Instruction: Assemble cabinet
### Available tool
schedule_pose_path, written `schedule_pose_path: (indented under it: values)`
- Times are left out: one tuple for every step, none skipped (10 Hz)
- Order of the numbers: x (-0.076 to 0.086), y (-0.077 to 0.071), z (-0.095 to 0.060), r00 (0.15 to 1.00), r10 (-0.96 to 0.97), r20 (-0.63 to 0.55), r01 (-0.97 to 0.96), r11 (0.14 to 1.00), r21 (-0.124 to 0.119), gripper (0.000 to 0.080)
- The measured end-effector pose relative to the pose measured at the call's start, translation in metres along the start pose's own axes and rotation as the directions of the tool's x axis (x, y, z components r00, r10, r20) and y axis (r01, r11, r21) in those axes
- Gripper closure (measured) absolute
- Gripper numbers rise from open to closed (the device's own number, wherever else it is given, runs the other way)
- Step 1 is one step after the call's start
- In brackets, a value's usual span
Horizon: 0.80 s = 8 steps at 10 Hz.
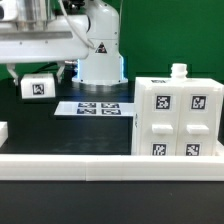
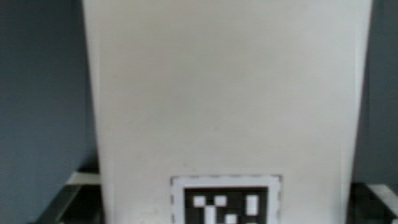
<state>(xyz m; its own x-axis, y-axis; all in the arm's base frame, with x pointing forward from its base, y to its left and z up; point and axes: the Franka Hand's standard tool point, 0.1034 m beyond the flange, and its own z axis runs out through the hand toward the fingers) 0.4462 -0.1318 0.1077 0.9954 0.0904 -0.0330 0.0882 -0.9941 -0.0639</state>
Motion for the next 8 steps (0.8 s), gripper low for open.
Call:
schedule_pose_path:
  values:
    - [0.013, -0.024, -0.021, 1.0, 0.026, -0.001, -0.026, 1.0, 0.005, 0.0238]
    - [0.027, -0.043, -0.033, 0.998, 0.065, -0.011, -0.065, 0.998, -0.004, 0.0238]
    - [0.043, -0.061, -0.04, 0.994, 0.106, -0.001, -0.106, 0.994, 0.001, 0.0238]
    - [0.057, -0.07, -0.044, 0.994, 0.111, -0.005, -0.111, 0.994, -0.001, 0.0238]
    - [0.057, -0.068, -0.042, 0.996, 0.093, -0.007, -0.093, 0.996, -0.002, 0.0238]
    - [0.056, -0.068, -0.042, 0.996, 0.094, -0.006, -0.094, 0.996, -0.001, 0.0238]
    - [0.056, -0.068, -0.041, 0.996, 0.093, -0.005, -0.093, 0.996, -0.001, 0.0238]
    - [0.056, -0.068, -0.041, 0.996, 0.093, -0.005, -0.093, 0.996, -0.001, 0.0238]
